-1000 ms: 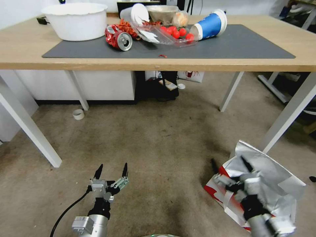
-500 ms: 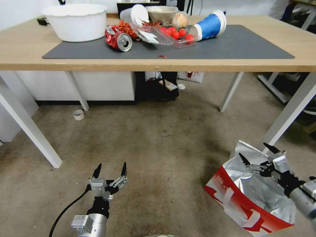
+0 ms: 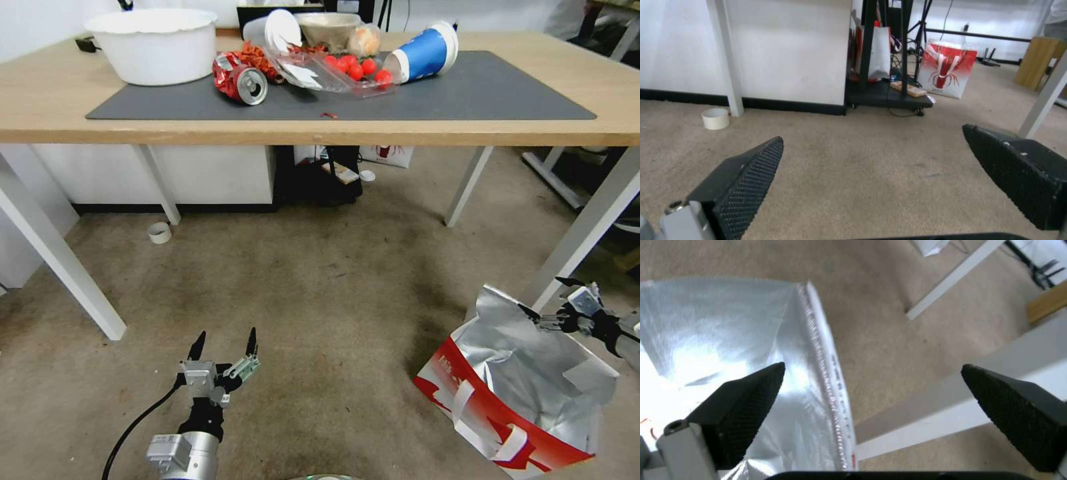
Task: Pick up the food delivery bag from the floor and place it on the table.
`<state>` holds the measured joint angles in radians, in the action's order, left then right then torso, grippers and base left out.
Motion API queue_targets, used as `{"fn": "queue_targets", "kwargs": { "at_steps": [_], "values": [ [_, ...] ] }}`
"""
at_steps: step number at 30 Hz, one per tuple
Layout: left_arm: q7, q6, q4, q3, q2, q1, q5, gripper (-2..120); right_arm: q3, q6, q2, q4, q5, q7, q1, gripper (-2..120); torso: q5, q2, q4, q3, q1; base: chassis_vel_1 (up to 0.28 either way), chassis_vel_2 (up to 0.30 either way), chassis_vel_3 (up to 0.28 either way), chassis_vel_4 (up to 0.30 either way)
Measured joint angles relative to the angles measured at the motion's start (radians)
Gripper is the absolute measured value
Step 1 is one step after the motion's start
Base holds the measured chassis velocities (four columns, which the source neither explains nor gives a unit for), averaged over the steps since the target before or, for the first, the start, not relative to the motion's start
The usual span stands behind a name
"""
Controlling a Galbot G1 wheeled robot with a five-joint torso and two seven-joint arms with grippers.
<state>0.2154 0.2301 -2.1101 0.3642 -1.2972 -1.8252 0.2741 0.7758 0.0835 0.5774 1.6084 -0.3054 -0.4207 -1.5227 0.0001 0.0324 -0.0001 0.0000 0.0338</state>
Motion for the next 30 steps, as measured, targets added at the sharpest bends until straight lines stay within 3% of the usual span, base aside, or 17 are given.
{"fn": "queue_targets", "kwargs": {
  "at_steps": [12, 27, 30],
  "values": [
    [0.006, -0.001, 0.006, 0.0, -0.009, -0.002, -0.008, 100, -0.164, 0.046, -0.036, -0.087, 0.002, -0.012, 0.118, 100, -0.0002, 0.001, 0.0002, 0.0, 0.0, 0.0, 0.0, 0.0, 0.0],
    [0.01, 0.004, 0.016, 0.0, -0.014, -0.001, -0.019, 100, -0.214, 0.062, 0.024, -0.127, 0.063, -0.008, 0.155, 100, -0.0001, 0.001, 0.0, 0.0, 0.0, 0.0, 0.0, 0.0, 0.0],
    [0.011, 0.004, 0.018, -0.001, -0.014, 0.0, -0.02, 100, -0.214, 0.062, 0.025, -0.129, 0.063, -0.008, 0.153, 95, -0.0002, 0.001, 0.0001, 0.0, 0.0, 0.0, 0.0, 0.0, 0.0]
  ]
}}
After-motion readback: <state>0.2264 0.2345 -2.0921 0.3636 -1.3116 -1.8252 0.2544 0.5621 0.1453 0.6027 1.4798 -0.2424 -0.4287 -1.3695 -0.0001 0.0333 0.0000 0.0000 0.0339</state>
